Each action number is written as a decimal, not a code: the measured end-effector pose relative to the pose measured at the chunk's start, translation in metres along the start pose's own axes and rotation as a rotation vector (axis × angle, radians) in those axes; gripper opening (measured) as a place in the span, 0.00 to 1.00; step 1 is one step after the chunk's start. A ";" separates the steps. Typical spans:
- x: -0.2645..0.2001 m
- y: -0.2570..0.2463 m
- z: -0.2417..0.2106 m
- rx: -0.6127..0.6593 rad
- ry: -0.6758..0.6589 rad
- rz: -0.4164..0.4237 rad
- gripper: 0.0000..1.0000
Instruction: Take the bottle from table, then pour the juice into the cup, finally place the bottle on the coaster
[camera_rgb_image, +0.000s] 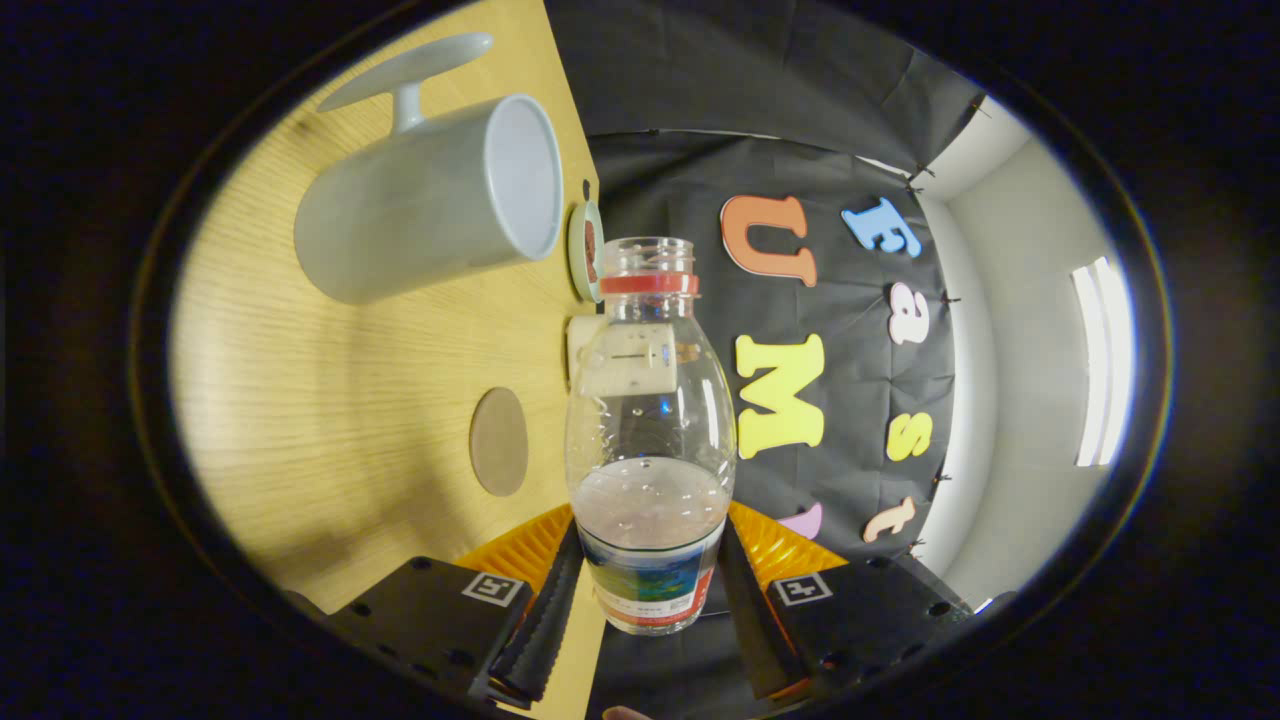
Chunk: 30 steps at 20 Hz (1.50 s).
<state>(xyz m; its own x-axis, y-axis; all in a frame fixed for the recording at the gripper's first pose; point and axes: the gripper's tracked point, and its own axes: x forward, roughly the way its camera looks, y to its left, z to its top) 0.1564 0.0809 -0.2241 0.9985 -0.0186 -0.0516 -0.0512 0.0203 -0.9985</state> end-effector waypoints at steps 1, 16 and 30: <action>-0.001 -0.003 0.001 -0.033 -0.007 -0.005 0.76; 0.002 -0.034 0.019 -0.262 -0.077 -0.046 0.76; 0.004 -0.052 0.029 -0.330 -0.096 -0.054 0.76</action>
<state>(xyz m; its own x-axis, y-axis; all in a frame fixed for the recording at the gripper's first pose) 0.1635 0.1090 -0.1718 0.9964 0.0838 -0.0126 0.0135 -0.3032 -0.9528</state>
